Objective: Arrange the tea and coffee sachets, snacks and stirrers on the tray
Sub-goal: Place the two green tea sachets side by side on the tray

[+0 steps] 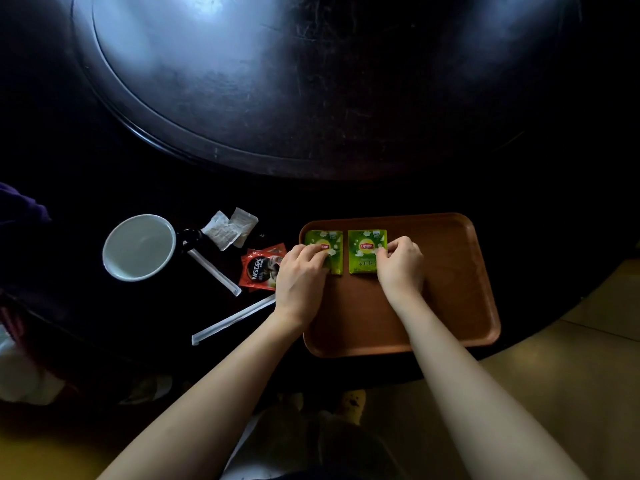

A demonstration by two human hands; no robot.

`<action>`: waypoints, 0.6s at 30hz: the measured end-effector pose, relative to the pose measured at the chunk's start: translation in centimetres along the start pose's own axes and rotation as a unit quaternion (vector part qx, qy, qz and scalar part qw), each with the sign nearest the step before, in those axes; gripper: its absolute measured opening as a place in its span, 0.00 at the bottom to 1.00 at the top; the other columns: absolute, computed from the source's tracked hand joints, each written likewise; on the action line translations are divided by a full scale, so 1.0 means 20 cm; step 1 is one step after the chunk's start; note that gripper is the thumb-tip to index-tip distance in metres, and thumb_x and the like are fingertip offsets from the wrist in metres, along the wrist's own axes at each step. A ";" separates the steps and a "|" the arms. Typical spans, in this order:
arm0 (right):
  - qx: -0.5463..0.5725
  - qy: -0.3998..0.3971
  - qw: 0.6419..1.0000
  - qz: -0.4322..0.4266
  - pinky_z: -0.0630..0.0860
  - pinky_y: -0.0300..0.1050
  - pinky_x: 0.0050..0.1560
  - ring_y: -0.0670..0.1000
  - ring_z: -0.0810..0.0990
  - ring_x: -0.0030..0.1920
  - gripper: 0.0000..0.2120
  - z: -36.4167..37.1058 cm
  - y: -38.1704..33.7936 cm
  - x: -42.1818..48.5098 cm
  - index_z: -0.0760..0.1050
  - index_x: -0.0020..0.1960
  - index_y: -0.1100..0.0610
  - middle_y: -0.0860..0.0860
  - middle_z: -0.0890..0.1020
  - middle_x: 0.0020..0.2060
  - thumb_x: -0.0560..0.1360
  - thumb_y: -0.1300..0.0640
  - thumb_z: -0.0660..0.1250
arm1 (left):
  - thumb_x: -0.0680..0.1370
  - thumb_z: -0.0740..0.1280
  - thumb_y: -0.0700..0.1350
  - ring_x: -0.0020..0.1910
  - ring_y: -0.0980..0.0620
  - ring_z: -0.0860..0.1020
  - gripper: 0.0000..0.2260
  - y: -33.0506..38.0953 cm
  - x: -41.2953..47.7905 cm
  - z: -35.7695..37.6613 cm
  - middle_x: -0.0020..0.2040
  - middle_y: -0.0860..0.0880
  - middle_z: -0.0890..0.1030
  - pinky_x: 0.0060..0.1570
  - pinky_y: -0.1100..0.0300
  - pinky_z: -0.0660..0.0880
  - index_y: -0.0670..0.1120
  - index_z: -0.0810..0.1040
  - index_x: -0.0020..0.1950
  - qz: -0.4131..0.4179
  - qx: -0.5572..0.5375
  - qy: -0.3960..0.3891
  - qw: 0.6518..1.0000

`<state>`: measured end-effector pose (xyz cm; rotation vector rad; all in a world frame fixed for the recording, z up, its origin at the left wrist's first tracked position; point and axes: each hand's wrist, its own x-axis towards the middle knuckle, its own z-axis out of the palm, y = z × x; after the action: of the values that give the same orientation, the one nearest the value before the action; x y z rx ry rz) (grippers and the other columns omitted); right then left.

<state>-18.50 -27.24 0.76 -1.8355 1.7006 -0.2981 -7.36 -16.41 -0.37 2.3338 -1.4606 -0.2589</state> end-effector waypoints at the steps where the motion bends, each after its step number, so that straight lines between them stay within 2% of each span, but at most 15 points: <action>1: -0.002 0.001 1.000 -0.003 0.72 0.47 0.48 0.59 0.76 0.53 0.09 0.00 0.00 0.00 0.73 0.51 0.64 0.60 0.77 0.53 0.75 0.58 0.63 | 0.65 0.72 0.38 0.47 0.41 0.80 0.13 0.00 0.00 0.00 0.49 0.43 0.84 0.47 0.50 0.78 0.40 0.82 0.49 0.000 0.000 0.001 1.000; 7: -0.009 0.000 1.000 -0.025 0.68 0.44 0.44 0.59 0.76 0.52 0.10 0.01 0.01 0.00 0.72 0.52 0.64 0.61 0.77 0.53 0.75 0.58 0.64 | 0.67 0.69 0.40 0.47 0.41 0.80 0.12 0.01 0.00 -0.01 0.48 0.43 0.84 0.46 0.49 0.79 0.40 0.82 0.48 -0.007 -0.018 -0.006 1.000; 11: -0.018 0.027 0.999 -0.030 0.71 0.48 0.44 0.61 0.75 0.52 0.09 -0.01 -0.02 -0.03 0.70 0.53 0.64 0.62 0.75 0.54 0.75 0.59 0.62 | 0.69 0.68 0.40 0.49 0.42 0.80 0.10 -0.04 -0.02 -0.08 0.50 0.44 0.84 0.49 0.54 0.76 0.41 0.82 0.49 -0.001 -0.046 0.054 0.997; 13: -0.028 0.054 0.994 -0.091 0.72 0.50 0.49 0.61 0.75 0.54 0.09 0.00 -0.08 -0.06 0.72 0.52 0.64 0.62 0.76 0.53 0.75 0.61 0.62 | 0.71 0.68 0.39 0.53 0.42 0.78 0.10 -0.14 -0.03 -0.15 0.53 0.43 0.83 0.54 0.58 0.70 0.41 0.82 0.51 -0.049 -0.063 0.092 0.993; 15: -0.034 0.054 0.976 -0.209 0.72 0.52 0.52 0.62 0.75 0.52 0.09 0.04 -0.17 -0.10 0.75 0.51 0.63 0.61 0.79 0.49 0.73 0.60 0.65 | 0.73 0.66 0.38 0.59 0.43 0.75 0.12 -0.26 -0.03 -0.23 0.57 0.43 0.81 0.60 0.59 0.67 0.41 0.80 0.55 -0.124 -0.064 0.105 0.985; 16: -0.050 0.027 0.960 -0.273 0.72 0.53 0.51 0.61 0.76 0.52 0.10 0.07 -0.23 -0.12 0.75 0.51 0.62 0.60 0.80 0.48 0.72 0.58 0.66 | 0.73 0.66 0.38 0.61 0.44 0.74 0.13 -0.33 -0.03 -0.27 0.58 0.43 0.80 0.61 0.58 0.66 0.40 0.79 0.57 -0.158 -0.059 0.103 0.980; 18: -0.111 -0.089 0.922 -0.361 0.69 0.53 0.55 0.59 0.73 0.56 0.16 0.17 -0.37 -0.19 0.74 0.56 0.58 0.56 0.79 0.53 0.72 0.51 0.66 | 0.73 0.66 0.39 0.60 0.44 0.74 0.13 -0.45 0.00 -0.32 0.57 0.43 0.81 0.61 0.56 0.67 0.41 0.79 0.57 -0.187 -0.053 0.070 0.978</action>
<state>-11.16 -22.78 3.22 -2.5291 0.9039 -0.2239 2.31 -11.47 1.74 2.4689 -0.9120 -0.2576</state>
